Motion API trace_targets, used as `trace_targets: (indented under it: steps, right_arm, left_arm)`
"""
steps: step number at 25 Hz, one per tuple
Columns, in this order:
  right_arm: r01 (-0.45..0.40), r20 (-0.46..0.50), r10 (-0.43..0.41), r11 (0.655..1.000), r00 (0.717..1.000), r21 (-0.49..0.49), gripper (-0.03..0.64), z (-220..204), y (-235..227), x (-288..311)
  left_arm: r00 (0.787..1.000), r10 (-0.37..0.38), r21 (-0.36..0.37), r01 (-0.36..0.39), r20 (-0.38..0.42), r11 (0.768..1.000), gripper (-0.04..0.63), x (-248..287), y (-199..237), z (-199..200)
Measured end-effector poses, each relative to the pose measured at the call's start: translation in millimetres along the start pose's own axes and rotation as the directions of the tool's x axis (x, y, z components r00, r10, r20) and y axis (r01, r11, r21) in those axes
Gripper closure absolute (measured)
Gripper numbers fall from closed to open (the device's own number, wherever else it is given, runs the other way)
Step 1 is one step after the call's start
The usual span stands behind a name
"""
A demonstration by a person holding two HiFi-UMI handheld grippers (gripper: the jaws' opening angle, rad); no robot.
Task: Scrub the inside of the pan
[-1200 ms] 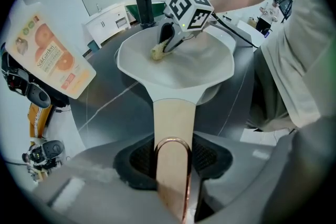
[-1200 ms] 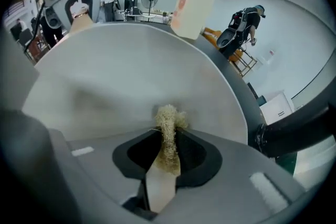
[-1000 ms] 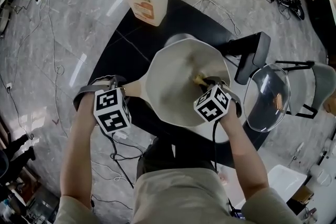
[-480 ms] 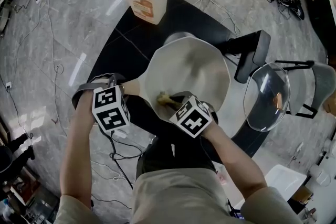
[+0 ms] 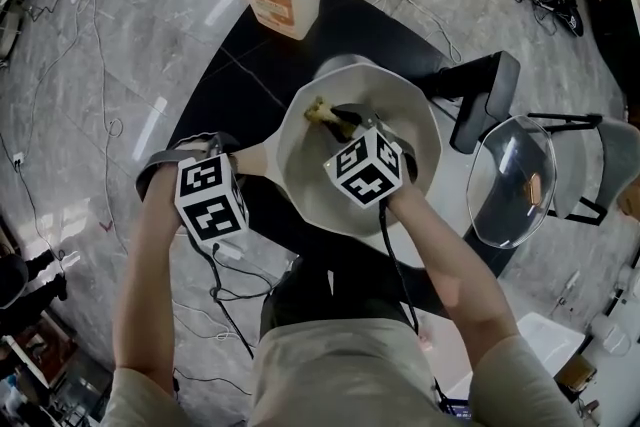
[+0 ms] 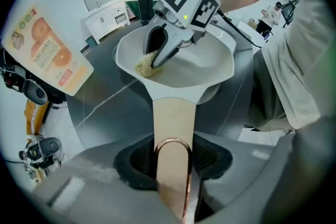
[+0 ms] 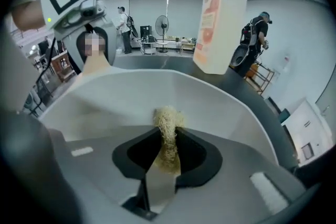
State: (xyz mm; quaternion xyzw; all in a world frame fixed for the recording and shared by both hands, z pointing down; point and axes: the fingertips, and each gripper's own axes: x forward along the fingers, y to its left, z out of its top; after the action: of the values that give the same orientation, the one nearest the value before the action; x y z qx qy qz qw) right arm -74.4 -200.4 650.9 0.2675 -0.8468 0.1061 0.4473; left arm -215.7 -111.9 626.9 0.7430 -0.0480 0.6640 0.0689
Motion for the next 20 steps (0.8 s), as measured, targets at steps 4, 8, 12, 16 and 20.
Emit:
trace_targets:
  steps: [4, 8, 12, 16, 20]
  right_arm:
    - [0.147, -0.101, -0.153, 0.987, 0.983, -0.064, 0.523, -34.2, -34.4, -5.2]
    - [0.190, -0.224, -0.205, 0.978, 0.953, -0.087, 0.524, -70.4, -49.4, -20.4]
    - [0.124, -0.338, -0.137, 0.990, 0.931, -0.060, 0.523, -98.3, -38.7, -36.4]
    - [-0.025, -0.410, 0.028, 1.000, 0.912, 0.012, 0.523, -114.2, 2.1, -51.2]
    - [-0.183, -0.385, 0.214, 0.976, 0.898, 0.117, 0.525, -114.9, 52.7, -62.1]
  left_arm:
    - [1.000, 0.014, -0.003, -0.014, -0.014, 1.000, 0.434, 0.7, 0.5, -1.3]
    - [1.000, 0.011, -0.007, -0.011, -0.016, 1.000, 0.433, 0.9, 0.6, -1.8]
    - [1.000, 0.003, -0.016, -0.003, -0.018, 1.000, 0.430, 2.6, 0.4, -2.1]
    - [1.000, -0.013, -0.088, 0.012, -0.015, 0.996, 0.391, 2.3, 1.9, -1.1]
    - [0.999, -0.012, -0.161, 0.019, 0.042, 0.987, 0.319, -7.8, 4.5, 7.5]
